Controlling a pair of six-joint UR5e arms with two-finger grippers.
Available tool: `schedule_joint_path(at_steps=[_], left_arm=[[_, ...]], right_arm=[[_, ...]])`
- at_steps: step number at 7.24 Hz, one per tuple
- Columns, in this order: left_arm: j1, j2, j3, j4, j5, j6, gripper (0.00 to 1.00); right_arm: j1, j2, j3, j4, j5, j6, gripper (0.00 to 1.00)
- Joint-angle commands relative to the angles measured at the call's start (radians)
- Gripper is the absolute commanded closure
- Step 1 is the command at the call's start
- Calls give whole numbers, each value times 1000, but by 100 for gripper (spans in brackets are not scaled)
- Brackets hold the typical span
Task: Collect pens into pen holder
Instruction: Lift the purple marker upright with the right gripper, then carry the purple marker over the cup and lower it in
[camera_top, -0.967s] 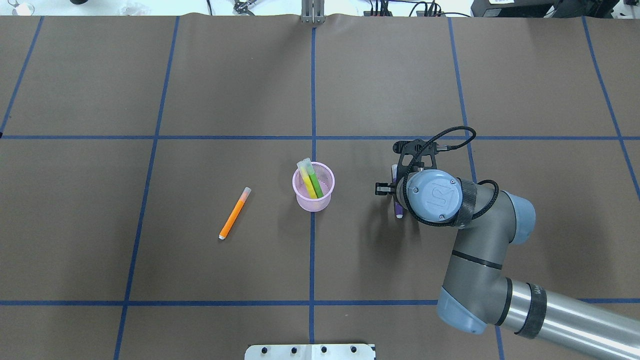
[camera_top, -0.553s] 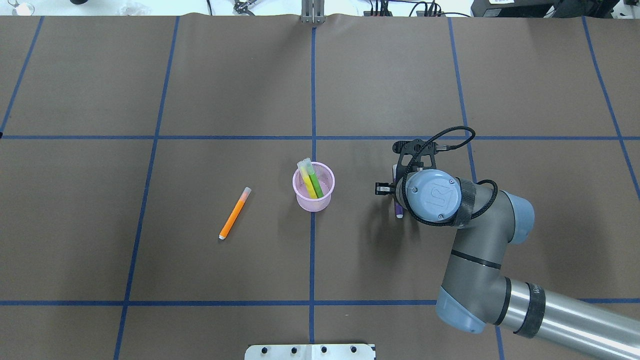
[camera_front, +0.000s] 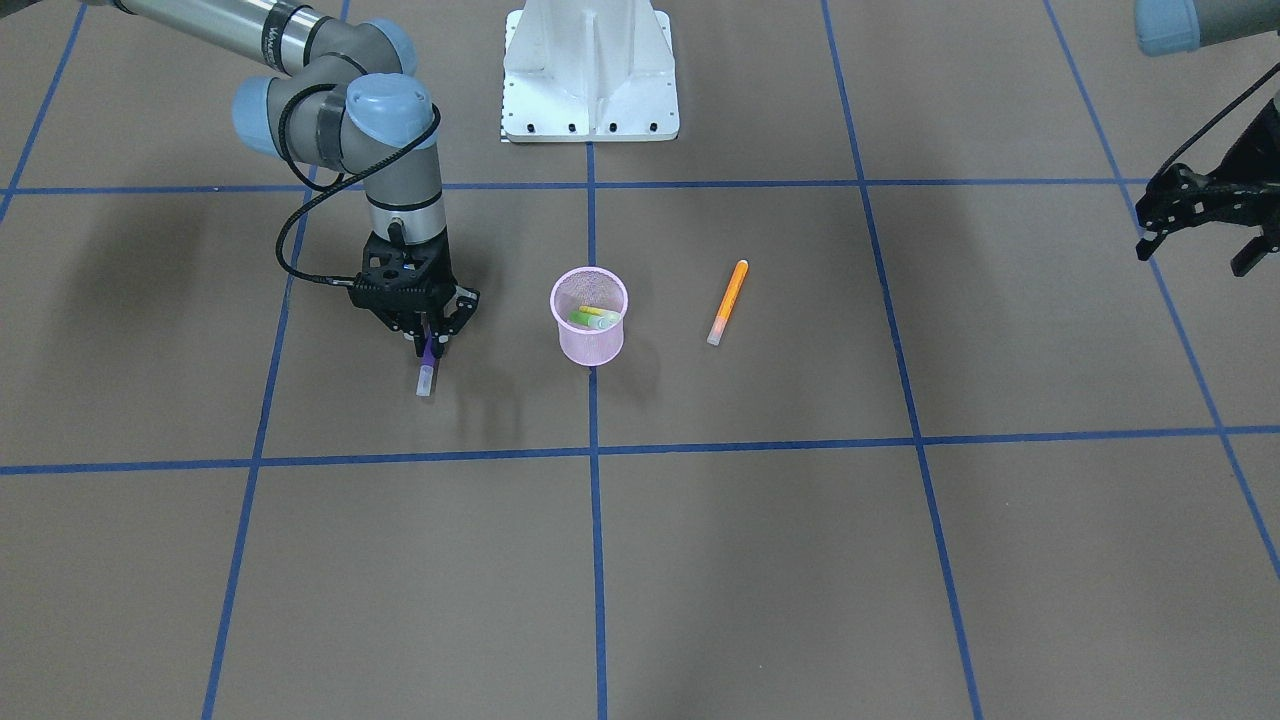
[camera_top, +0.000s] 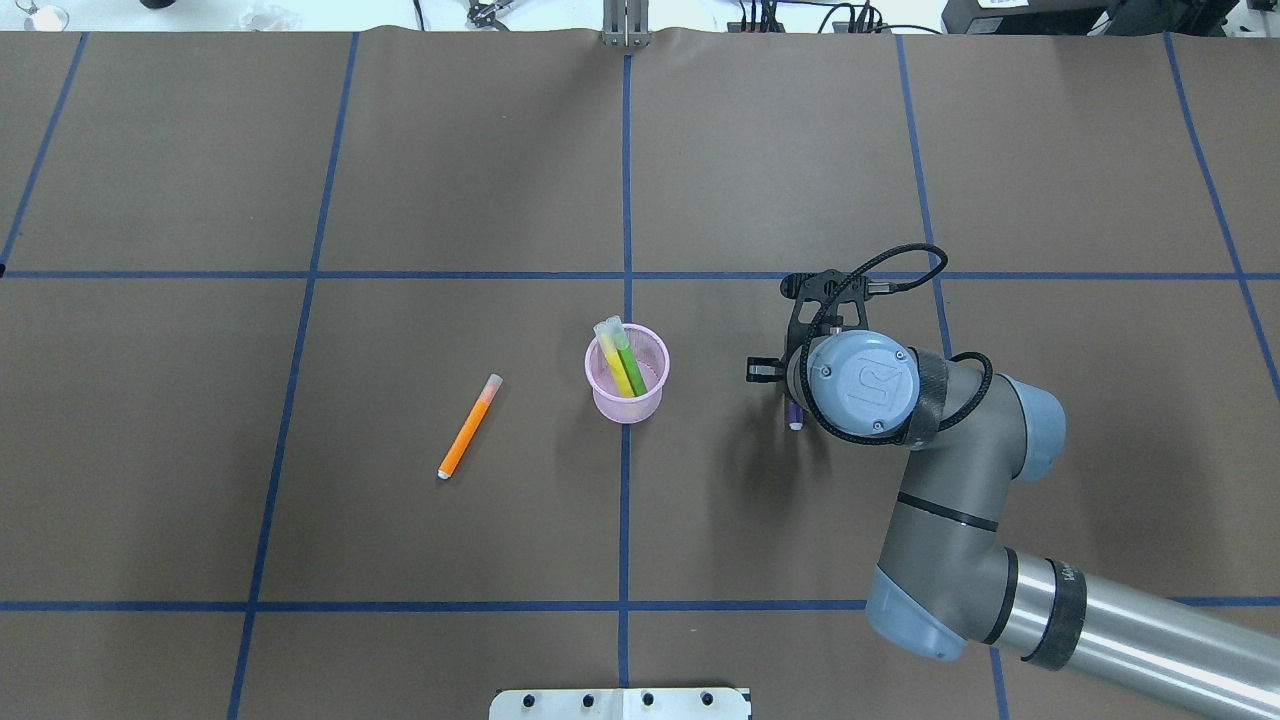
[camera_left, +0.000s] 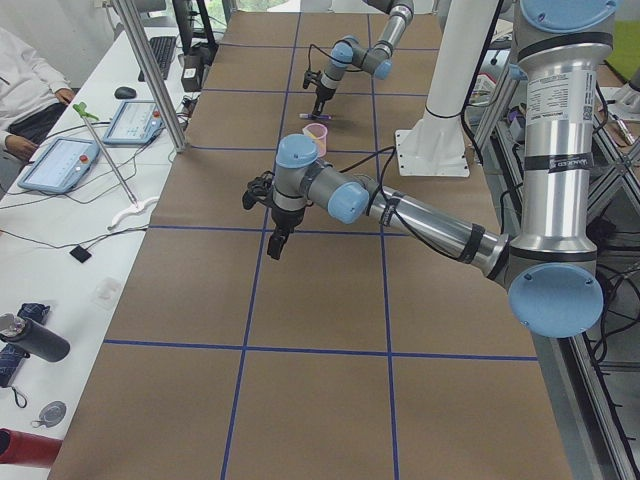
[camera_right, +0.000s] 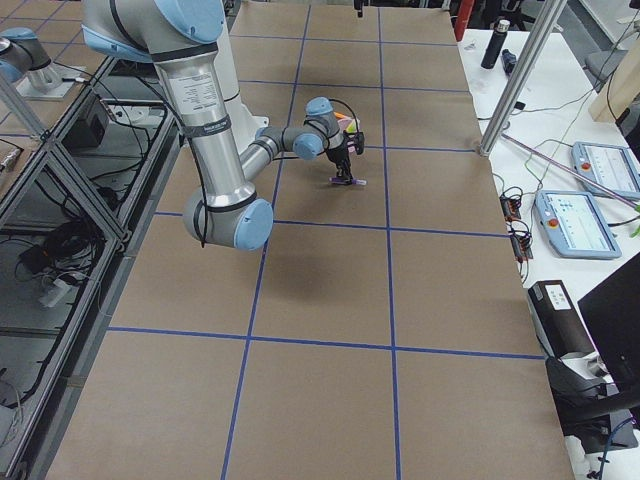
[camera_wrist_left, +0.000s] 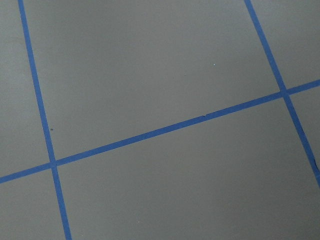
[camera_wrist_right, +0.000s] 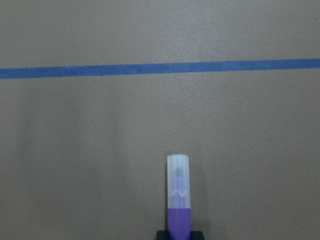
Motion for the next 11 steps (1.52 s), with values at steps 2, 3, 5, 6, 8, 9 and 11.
schedule_joint_path(at_steps=[2,3,5,6,8,9,11], left_arm=[[0,-4,-1,0,0,-6,0],[0,-5,-1,0,0,-6,0],[0,-11,-1,0,0,-7,0],[2,-13,-1,0,0,-9,0],[2,-14,-1,0,0,-9,0],[2,-16,-1,0,0,-9,0],[2,-16,-2,0,0,-7,0]], right_arm=[[53,7,119,0,-49,-95,100],[51,40,131,0,-125,-95,100],[18,115,150,1,-231,-86,100],[-31,119,154,42,-349,-82,100],[-128,120,145,83,-546,-74,100],[-174,122,140,83,-614,-47,100],[-205,183,67,80,-690,-14,100]])
